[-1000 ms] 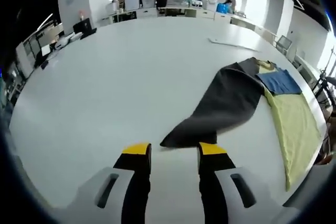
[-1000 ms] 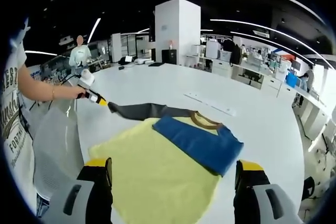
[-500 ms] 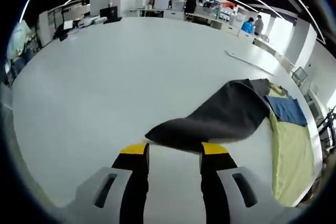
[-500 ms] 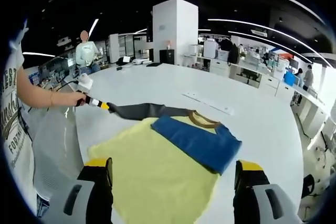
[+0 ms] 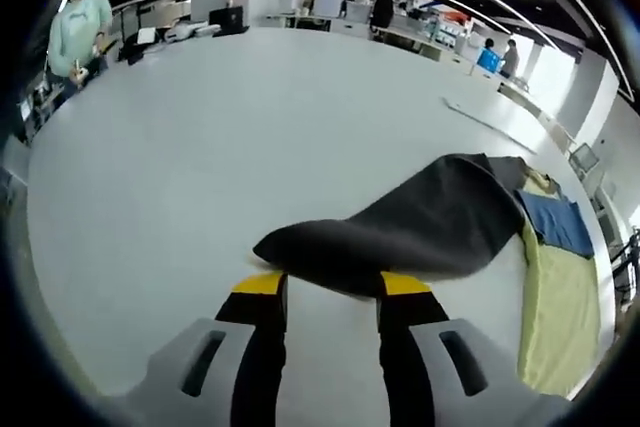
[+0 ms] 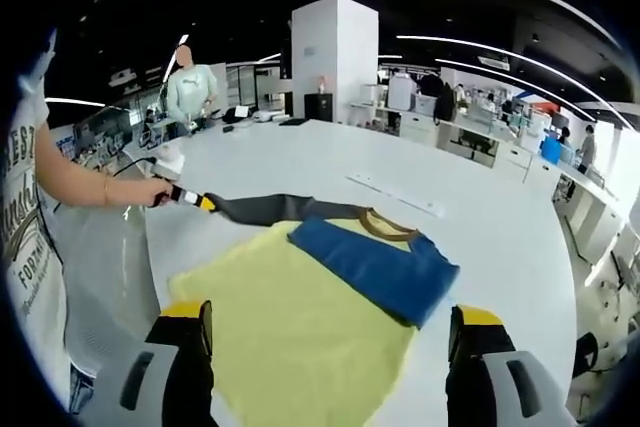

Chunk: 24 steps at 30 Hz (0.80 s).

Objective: Fold the garment on the visible template until the final outline fits inside the template.

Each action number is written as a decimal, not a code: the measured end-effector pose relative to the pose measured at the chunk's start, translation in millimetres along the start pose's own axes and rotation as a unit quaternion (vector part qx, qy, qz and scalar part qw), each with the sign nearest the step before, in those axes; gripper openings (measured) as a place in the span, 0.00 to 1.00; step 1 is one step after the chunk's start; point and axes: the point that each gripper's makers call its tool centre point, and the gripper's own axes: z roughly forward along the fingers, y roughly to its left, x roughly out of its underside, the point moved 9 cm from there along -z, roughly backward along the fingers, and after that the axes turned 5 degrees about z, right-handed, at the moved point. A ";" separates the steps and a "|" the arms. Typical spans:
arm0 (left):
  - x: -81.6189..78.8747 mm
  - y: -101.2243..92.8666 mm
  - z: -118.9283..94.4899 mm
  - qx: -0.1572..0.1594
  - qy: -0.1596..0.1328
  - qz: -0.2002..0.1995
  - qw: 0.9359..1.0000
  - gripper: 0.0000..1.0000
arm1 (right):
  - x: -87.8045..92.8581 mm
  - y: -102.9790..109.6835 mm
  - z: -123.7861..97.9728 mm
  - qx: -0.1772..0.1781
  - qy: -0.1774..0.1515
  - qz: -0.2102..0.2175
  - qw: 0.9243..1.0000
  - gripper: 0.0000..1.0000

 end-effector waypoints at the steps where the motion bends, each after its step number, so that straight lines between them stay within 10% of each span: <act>1: -0.2 0.0 0.2 -0.001 0.000 0.000 1.000 0.31 | 0.7 -0.2 0.0 0.000 0.000 0.000 1.000 0.98; 24: -5.4 -0.3 0.0 -0.059 0.017 -0.003 0.998 0.12 | 11.0 -1.7 1.8 0.014 0.030 -0.006 0.999 0.97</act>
